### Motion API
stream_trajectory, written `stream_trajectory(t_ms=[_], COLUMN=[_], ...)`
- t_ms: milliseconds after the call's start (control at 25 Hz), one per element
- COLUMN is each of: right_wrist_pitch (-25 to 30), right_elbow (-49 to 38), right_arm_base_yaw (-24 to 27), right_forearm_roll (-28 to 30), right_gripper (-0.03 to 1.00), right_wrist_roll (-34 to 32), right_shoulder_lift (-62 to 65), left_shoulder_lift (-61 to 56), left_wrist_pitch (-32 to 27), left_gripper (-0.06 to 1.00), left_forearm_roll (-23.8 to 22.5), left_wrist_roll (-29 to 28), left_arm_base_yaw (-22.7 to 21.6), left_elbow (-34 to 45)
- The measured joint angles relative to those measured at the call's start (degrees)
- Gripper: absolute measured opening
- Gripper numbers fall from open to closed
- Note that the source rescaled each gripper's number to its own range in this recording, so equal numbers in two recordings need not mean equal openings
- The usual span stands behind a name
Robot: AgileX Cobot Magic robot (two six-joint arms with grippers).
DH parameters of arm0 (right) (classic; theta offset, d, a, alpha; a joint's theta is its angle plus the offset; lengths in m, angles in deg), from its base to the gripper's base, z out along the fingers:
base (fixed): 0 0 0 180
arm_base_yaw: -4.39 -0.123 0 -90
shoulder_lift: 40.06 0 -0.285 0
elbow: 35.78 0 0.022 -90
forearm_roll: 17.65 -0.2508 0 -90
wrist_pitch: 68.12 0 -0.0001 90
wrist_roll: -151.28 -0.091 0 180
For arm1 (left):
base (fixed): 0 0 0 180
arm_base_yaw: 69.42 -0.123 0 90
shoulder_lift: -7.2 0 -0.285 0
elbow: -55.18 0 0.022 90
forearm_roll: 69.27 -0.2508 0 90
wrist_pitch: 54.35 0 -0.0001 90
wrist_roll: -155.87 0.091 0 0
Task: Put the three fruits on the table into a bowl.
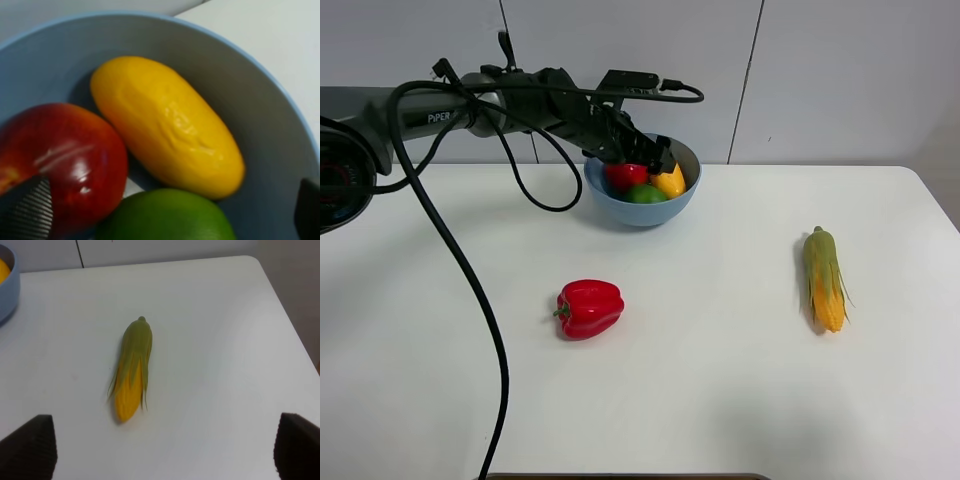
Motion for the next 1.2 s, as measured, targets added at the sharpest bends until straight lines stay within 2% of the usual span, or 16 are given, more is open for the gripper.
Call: stream_trajectory(t_ms=[280,320,400,520,720,880,1040,1200], right_wrist_pitch=[0.0,0.0,0.0,0.0,0.0,0.0,0.0,0.0], right_elbow=[0.0,0.0,0.0,0.0,0.0,0.0,0.0,0.0], right_arm_base_yaw=[0.0,0.0,0.0,0.0,0.0,0.0,0.0,0.0], right_forearm_roll=[0.0,0.0,0.0,0.0,0.0,0.0,0.0,0.0], right_gripper=[0.63,0.63,0.63,0.63,0.63,0.63,0.63,0.63], right_wrist_roll=[0.0,0.0,0.0,0.0,0.0,0.0,0.0,0.0], right_shoulder_lift=[0.0,0.0,0.0,0.0,0.0,0.0,0.0,0.0], left_shoulder_lift=[-8.1,-8.1,-10.6,-16.5,-24.1,-29.6,-35.7,-42.1], left_wrist_pitch=[-12.6,-12.6,-17.5,-26.9,-36.1,-44.7,-46.8,-47.2], left_gripper=[0.98,0.98,0.98,0.98,0.98,0.98,0.98,0.98], left_forearm_roll=[-5.5,-5.5,-6.9,-10.7,-15.9,-20.6,-26.8,-29.7], left_wrist_roll=[-1.5,-1.5,-2.8,-6.4,-10.4,-16.1,-20.4,-20.8], left_arm_base_yaw=[-2.2,-2.2,-3.4,-5.7,-8.2,-9.5,-10.1,-10.1], left_elbow=[0.0,0.0,0.0,0.0,0.0,0.0,0.4,1.9])
